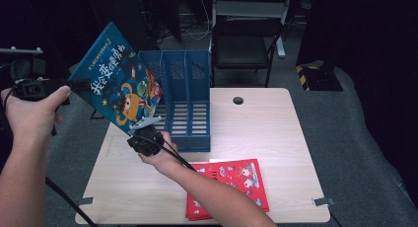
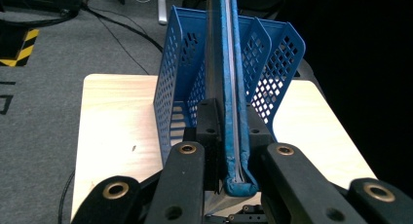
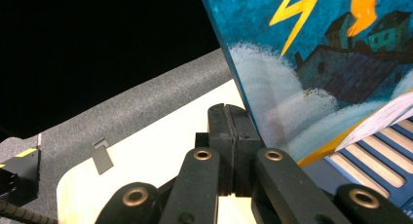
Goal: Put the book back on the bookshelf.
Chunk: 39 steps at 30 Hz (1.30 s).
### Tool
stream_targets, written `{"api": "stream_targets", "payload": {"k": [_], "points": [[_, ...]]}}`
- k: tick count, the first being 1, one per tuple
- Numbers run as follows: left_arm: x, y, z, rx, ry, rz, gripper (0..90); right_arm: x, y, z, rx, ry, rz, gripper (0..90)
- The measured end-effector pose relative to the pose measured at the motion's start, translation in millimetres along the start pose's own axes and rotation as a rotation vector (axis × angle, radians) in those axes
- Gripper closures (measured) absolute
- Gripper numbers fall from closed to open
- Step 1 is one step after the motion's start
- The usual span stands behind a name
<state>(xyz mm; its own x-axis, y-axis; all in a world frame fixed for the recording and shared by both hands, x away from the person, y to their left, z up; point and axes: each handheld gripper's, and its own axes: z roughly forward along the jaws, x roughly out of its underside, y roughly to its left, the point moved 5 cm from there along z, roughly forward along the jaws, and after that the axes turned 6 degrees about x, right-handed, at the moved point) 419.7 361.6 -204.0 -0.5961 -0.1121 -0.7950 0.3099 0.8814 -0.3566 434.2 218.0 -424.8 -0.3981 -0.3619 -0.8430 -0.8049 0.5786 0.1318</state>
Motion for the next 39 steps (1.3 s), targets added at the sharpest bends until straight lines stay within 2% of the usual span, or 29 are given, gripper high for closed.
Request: {"api": "stream_targets", "payload": {"k": [12, 13, 18, 23, 29, 36, 37, 39], "points": [[-2.2, 0.0, 4.3, -0.019, 0.011, -0.012, 82.9, -5.1, -12.8, 6.1, 0.019, 0.001, 0.002, 90.0], [-2.5, -0.6, 4.8, -0.021, 0.013, -0.014, 82.9, -5.5, -13.5, 6.3, 0.023, 0.002, 0.014, 90.0], [-3.7, -3.7, 7.4, -0.035, 0.022, -0.007, 82.9, -7.3, -19.0, 7.7, 0.027, -0.001, 0.022, 90.0], [-4.3, -7.8, 11.9, -0.048, 0.026, 0.002, 82.9, -8.1, -23.3, 10.0, 0.047, -0.002, -0.001, 90.0], [-7.0, -11.1, 17.8, -0.057, 0.033, 0.003, 82.9, -10.5, -31.9, 11.0, 0.062, 0.006, 0.013, 90.0], [-7.4, -13.5, 23.9, -0.073, 0.037, 0.000, 82.9, -13.6, -40.7, 13.1, 0.065, 0.001, 0.010, 90.0], [-7.3, -13.1, 24.1, -0.076, 0.044, 0.008, 82.9, -13.7, -41.0, 13.7, 0.063, 0.008, 0.021, 90.0], [-6.6, -13.4, 25.7, -0.080, 0.048, 0.012, 82.9, -13.8, -42.4, 15.0, 0.063, 0.008, 0.010, 90.0]]}}
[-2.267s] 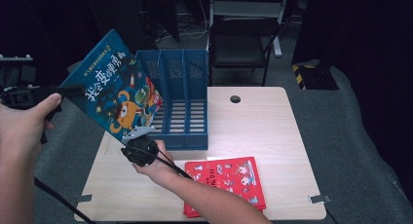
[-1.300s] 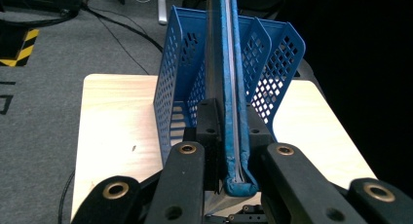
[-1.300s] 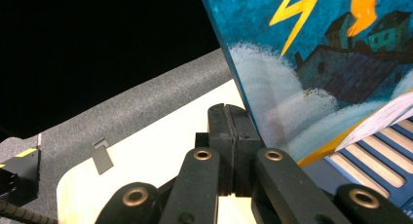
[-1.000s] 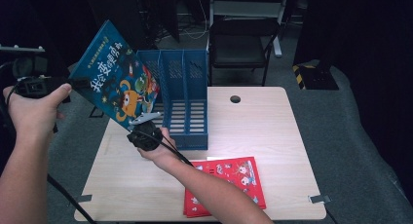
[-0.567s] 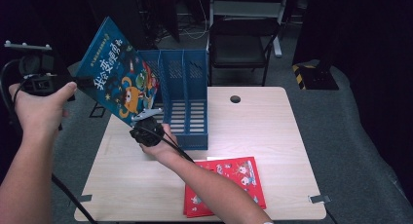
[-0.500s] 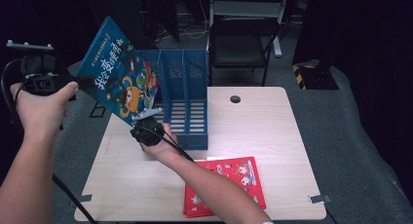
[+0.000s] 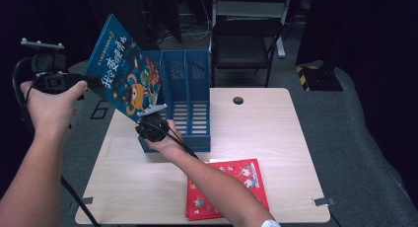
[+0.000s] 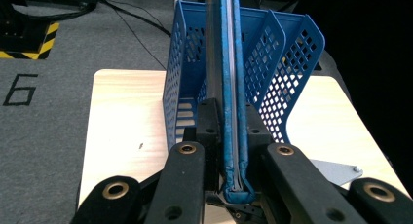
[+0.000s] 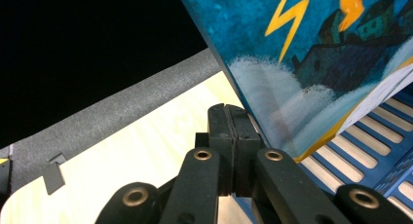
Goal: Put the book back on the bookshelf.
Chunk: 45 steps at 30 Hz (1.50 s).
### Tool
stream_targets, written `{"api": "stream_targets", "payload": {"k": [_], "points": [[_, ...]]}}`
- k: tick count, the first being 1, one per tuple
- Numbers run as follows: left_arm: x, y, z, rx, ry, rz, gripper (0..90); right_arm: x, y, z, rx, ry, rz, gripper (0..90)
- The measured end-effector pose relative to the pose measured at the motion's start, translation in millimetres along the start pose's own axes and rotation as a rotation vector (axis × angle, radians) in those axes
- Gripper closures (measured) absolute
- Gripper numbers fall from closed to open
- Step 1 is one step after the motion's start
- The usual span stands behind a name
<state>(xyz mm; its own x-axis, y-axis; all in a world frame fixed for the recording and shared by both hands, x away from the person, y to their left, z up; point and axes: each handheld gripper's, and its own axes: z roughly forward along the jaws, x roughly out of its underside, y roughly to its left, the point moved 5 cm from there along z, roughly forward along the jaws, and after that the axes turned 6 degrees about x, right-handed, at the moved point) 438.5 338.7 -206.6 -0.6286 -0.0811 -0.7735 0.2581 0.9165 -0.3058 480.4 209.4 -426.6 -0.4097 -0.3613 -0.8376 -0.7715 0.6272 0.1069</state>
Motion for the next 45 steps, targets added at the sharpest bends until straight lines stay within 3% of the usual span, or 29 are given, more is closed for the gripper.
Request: {"api": "stream_targets", "payload": {"k": [31, 45], "points": [[10.5, 0.1, 24.8, -0.021, 0.035, -0.016, 82.9, 0.6, -10.7, 13.3, 0.014, 0.010, 0.000, 90.0], [20.2, 9.6, 33.1, -0.053, 0.060, -0.038, 82.8, 4.2, -1.9, 20.3, -0.002, 0.027, -0.016, 90.0]]}}
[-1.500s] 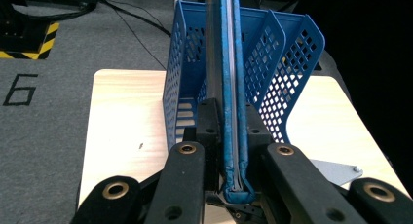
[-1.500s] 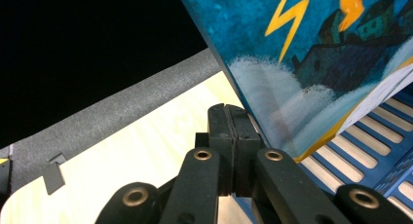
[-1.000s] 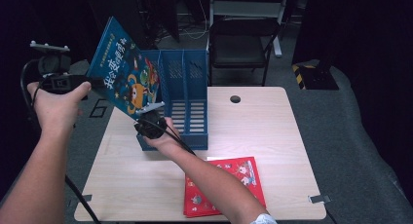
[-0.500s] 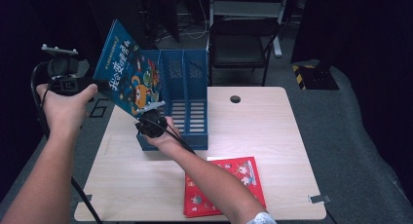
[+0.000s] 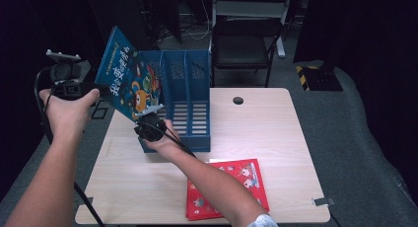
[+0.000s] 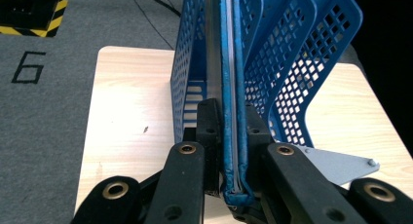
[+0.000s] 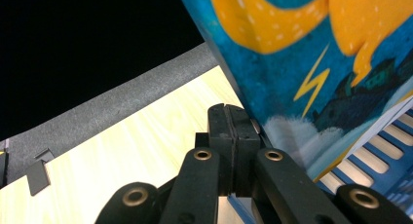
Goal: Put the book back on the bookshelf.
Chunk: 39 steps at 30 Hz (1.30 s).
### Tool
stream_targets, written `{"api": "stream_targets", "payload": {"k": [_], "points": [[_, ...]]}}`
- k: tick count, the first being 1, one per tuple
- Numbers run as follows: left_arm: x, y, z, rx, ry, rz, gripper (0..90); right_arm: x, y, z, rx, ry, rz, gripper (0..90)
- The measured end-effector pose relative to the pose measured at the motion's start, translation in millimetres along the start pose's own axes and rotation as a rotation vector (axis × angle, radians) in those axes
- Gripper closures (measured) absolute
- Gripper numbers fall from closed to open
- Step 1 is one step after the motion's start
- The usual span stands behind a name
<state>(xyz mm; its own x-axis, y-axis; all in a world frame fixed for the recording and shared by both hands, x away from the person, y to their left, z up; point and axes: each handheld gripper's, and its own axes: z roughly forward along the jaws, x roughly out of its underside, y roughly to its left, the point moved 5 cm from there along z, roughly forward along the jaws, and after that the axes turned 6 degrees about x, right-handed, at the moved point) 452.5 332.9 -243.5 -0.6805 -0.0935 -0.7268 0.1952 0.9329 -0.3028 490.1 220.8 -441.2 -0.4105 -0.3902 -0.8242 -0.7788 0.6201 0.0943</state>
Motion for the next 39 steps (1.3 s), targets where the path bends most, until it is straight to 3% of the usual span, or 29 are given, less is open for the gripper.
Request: {"api": "stream_targets", "payload": {"k": [4, 5, 8, 11, 21, 22, 31, 32, 36, 37, 39], "points": [[2.2, 2.5, 3.4, -0.010, 0.009, 0.012, 82.8, 1.3, 1.6, 2.4, -0.011, 0.007, -0.023, 90.0], [2.9, 1.5, 4.7, -0.010, 0.007, -0.011, 82.8, 1.2, 1.7, 3.7, -0.009, -0.002, -0.021, 90.0], [3.7, 3.3, 6.6, -0.007, 0.014, -0.003, 82.9, 0.3, 1.9, 4.6, -0.002, 0.001, -0.005, 90.0], [4.4, 3.2, 10.0, -0.011, 0.013, -0.011, 82.9, 0.4, -0.1, 3.9, -0.005, 0.009, -0.031, 90.0], [7.2, -2.3, 20.8, -0.040, 0.044, 0.002, 82.8, 1.5, 2.9, 4.1, -0.008, 0.006, -0.008, 90.0], [7.2, -3.0, 22.6, -0.048, 0.041, 0.005, 82.8, 1.8, 1.8, 3.7, -0.012, 0.007, -0.028, 90.0], [6.2, -4.8, 30.5, -0.057, 0.051, -0.006, 82.8, 1.2, -1.3, 2.9, -0.006, 0.008, -0.049, 90.0], [5.9, -5.4, 31.2, -0.058, 0.056, -0.001, 82.8, 0.8, -0.6, 3.0, -0.002, 0.008, -0.023, 90.0], [5.0, -9.2, 36.7, -0.073, 0.060, 0.007, 82.8, -0.3, -4.3, 1.3, -0.005, 0.003, -0.046, 90.0], [4.5, -9.7, 37.6, -0.077, 0.061, 0.012, 82.9, -1.5, -3.1, 2.3, 0.000, -0.013, -0.020, 90.0], [3.8, -12.4, 39.9, -0.087, 0.068, 0.016, 82.9, -1.4, -3.1, 2.3, 0.001, -0.013, -0.020, 90.0]]}}
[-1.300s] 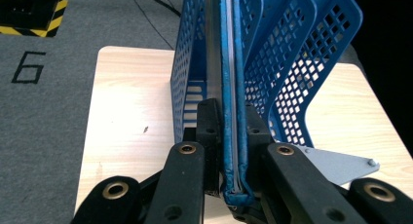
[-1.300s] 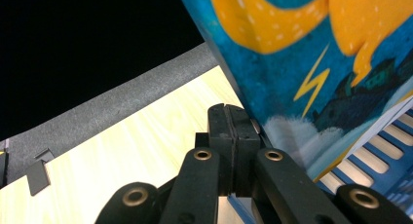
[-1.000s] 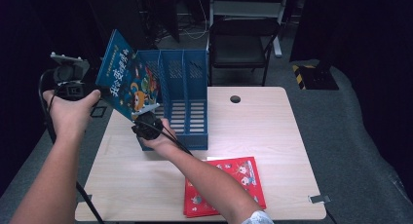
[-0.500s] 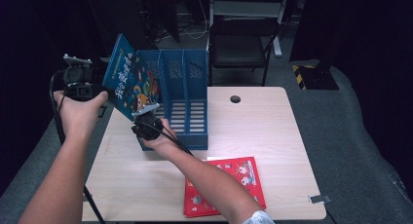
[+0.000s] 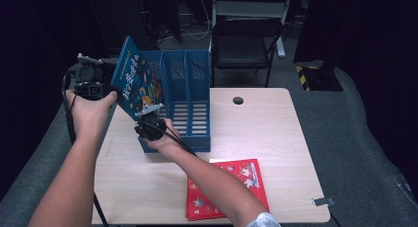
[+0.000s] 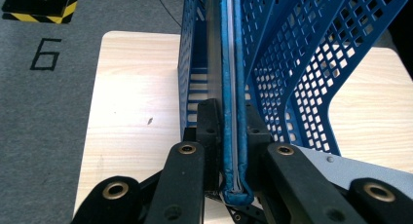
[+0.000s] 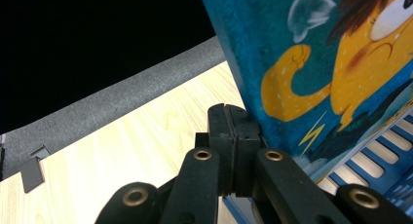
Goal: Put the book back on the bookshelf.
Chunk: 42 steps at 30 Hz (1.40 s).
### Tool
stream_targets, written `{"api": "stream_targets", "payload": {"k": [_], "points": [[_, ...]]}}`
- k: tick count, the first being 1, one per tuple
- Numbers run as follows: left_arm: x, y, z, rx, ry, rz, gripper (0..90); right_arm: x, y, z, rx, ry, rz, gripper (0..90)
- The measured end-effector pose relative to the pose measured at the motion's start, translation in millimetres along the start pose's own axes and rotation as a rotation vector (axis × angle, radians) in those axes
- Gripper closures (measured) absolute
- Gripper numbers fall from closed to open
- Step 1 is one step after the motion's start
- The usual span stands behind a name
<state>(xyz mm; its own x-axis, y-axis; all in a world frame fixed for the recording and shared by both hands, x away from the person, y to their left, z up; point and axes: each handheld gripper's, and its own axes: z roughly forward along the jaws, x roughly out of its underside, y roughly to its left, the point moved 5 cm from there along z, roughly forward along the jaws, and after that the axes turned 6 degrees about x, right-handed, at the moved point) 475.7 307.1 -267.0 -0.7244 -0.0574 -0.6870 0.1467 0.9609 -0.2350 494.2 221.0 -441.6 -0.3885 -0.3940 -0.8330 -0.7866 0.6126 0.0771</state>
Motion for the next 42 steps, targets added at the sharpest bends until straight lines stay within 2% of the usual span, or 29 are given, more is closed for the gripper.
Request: {"api": "stream_targets", "payload": {"k": [1, 4, 9, 13, 19, 21, 22, 25, 27, 28, 31, 33, 34, 35, 37, 38, 41, 42], "points": [[-0.6, -0.9, 0.6, -0.003, 0.003, 0.004, 82.9, 1.1, -1.0, -1.0, -0.008, 0.014, -0.014, 90.0], [-2.6, -2.2, 1.7, -0.011, 0.010, 0.007, 82.9, -0.2, -1.3, -1.1, -0.003, 0.009, 0.001, 90.0], [-5.4, -3.0, 5.2, -0.017, 0.012, -0.005, 82.9, -2.1, -5.1, -1.6, -0.006, 0.011, -0.029, 90.0], [-5.9, -3.4, 7.6, -0.026, 0.025, -0.001, 82.9, -1.8, -3.7, 0.5, -0.006, 0.010, 0.012, 90.0], [-6.7, -3.7, 9.8, -0.045, 0.034, -0.010, 82.8, -0.5, -3.7, 2.3, -0.015, 0.021, -0.015, 90.0], [-6.6, -3.4, 10.5, -0.049, 0.034, -0.011, 82.9, -0.5, -3.5, 3.4, -0.012, 0.011, -0.011, 90.0], [-6.9, -3.2, 11.1, -0.051, 0.030, -0.007, 82.8, 0.1, -2.3, 3.0, -0.018, 0.027, -0.003, 90.0], [-6.4, -5.1, 14.1, -0.062, 0.046, -0.006, 82.9, 0.2, -3.0, 4.0, -0.006, 0.025, -0.010, 90.0], [-6.7, -5.3, 16.5, -0.066, 0.042, -0.005, 82.9, 0.3, -3.4, 5.1, -0.014, 0.024, -0.015, 90.0], [-6.6, -4.0, 17.2, -0.066, 0.051, 0.006, 82.8, -0.5, -3.0, 5.0, -0.011, 0.018, -0.002, 90.0], [-6.9, -4.0, 21.2, -0.067, 0.049, -0.007, 82.9, -1.8, -4.6, 4.2, -0.015, 0.023, -0.017, 90.0], [-6.7, -4.5, 22.2, -0.066, 0.056, -0.004, 82.9, -4.1, -5.8, 5.0, -0.005, 0.007, -0.005, 90.0], [-6.8, -5.0, 24.9, -0.071, 0.054, -0.001, 82.9, -3.6, -7.0, 4.3, -0.014, 0.022, -0.011, 90.0], [-7.1, -5.3, 25.9, -0.072, 0.053, -0.003, 82.9, -4.3, -6.4, 4.8, -0.002, 0.019, 0.016, 90.0], [-7.5, -5.6, 26.5, -0.073, 0.052, -0.003, 82.9, -4.4, -10.5, 5.2, -0.007, 0.020, -0.022, 90.0], [-8.3, -6.7, 27.3, -0.076, 0.047, -0.008, 82.9, -5.4, -10.1, 5.5, 0.000, 0.016, 0.001, 90.0], [-9.6, -8.1, 27.3, -0.082, 0.054, 0.003, 82.9, -6.2, -10.9, 5.2, -0.023, 0.021, -0.012, 90.0], [-9.4, -9.4, 27.6, -0.083, 0.053, -0.009, 82.9, -7.6, -10.9, 5.5, -0.013, 0.012, -0.002, 90.0]]}}
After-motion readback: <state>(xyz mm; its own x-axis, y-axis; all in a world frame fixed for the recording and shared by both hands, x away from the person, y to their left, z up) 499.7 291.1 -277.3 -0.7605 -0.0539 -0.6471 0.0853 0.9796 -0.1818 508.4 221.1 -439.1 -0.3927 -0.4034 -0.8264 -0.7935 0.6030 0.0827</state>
